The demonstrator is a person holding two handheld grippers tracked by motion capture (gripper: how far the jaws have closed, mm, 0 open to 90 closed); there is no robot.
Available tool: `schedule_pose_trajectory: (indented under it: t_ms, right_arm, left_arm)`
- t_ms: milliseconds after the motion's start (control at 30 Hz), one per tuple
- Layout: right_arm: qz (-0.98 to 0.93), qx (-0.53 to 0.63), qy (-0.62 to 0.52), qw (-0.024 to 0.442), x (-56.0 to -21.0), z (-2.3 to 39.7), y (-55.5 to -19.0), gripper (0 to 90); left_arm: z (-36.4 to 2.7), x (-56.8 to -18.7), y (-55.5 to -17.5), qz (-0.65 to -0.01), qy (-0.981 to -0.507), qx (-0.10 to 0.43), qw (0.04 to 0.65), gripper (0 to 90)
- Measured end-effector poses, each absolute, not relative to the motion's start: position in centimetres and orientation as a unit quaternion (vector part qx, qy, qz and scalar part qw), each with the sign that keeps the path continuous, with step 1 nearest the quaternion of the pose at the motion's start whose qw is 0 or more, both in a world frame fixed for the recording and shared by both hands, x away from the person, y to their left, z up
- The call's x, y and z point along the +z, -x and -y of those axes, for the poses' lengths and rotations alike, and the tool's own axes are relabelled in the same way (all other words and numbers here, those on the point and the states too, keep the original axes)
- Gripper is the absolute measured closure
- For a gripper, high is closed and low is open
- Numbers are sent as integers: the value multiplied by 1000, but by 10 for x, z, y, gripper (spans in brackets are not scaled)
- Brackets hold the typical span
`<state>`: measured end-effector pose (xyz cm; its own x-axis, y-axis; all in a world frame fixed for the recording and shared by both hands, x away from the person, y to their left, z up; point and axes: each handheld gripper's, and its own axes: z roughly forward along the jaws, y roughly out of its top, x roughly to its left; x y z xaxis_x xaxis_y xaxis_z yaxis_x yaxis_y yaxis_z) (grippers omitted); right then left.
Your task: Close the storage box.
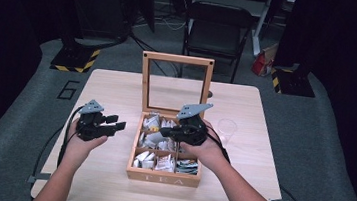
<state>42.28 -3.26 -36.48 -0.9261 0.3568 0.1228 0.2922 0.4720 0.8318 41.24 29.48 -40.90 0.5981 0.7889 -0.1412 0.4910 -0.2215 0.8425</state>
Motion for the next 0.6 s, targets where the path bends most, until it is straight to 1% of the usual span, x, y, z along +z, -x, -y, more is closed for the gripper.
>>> schedule_pose_trajectory:
  t_ms: [600]
  right_arm:
    - [-844,470,-244,78,-357,75,-442,900]
  left_arm:
    - [-295,-410,-413,-421,-765,163,459,525]
